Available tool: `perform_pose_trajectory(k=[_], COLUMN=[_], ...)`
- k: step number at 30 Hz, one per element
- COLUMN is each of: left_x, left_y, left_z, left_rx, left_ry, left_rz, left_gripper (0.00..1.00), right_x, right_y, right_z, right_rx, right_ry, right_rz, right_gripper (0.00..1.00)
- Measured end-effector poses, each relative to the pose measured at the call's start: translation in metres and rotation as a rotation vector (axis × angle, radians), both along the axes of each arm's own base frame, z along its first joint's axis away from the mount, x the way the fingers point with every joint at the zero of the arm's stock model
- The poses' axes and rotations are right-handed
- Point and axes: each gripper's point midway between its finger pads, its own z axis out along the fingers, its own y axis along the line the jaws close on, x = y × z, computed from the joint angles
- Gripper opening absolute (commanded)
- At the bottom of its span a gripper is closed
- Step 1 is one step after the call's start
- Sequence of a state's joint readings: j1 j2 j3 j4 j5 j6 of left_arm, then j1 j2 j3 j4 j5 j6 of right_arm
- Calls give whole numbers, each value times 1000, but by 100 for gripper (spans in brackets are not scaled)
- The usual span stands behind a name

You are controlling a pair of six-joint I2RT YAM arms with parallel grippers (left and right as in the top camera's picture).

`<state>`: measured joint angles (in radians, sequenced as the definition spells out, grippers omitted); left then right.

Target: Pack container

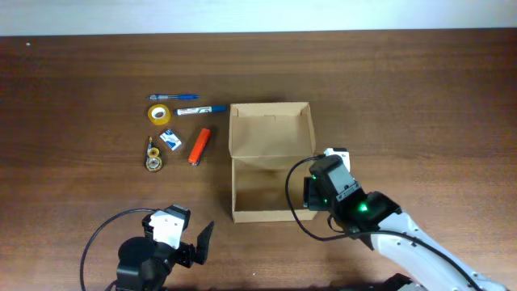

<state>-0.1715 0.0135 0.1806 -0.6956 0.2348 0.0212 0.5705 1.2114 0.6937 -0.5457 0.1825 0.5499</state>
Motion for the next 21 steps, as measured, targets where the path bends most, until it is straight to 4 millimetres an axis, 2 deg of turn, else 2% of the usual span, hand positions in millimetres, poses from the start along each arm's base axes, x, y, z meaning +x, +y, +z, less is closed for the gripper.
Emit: perform_pose_trajectory(k=[4,5,8,11,14,16,18,21], left_x=[0,0,0,0,0,0,0,0], left_y=[0,0,0,0,0,0,0,0], left_z=[0,0,0,0,0,0,0,0], left_rx=[0,0,0,0,0,0,0,0], left_ry=[0,0,0,0,0,0,0,0], left_rz=[0,0,0,0,0,0,0,0], left_gripper=[99,99,99,99,99,99,99,99], right_x=[-1,0,5,13,27,44,61,84], right_y=[0,1,0,-5,-15,-24,-35,-52], right_z=[39,54,88,112,125,131,131,121], right_rx=[10,21,46,48,36,33,22,2], right_ry=[-11,-30,-105,-189,-260,-305,-325,-310], right_rz=[2,1,4,-2,-24,-46,-73,-110], right_gripper=[70,77,83,89,89,89,90,90])
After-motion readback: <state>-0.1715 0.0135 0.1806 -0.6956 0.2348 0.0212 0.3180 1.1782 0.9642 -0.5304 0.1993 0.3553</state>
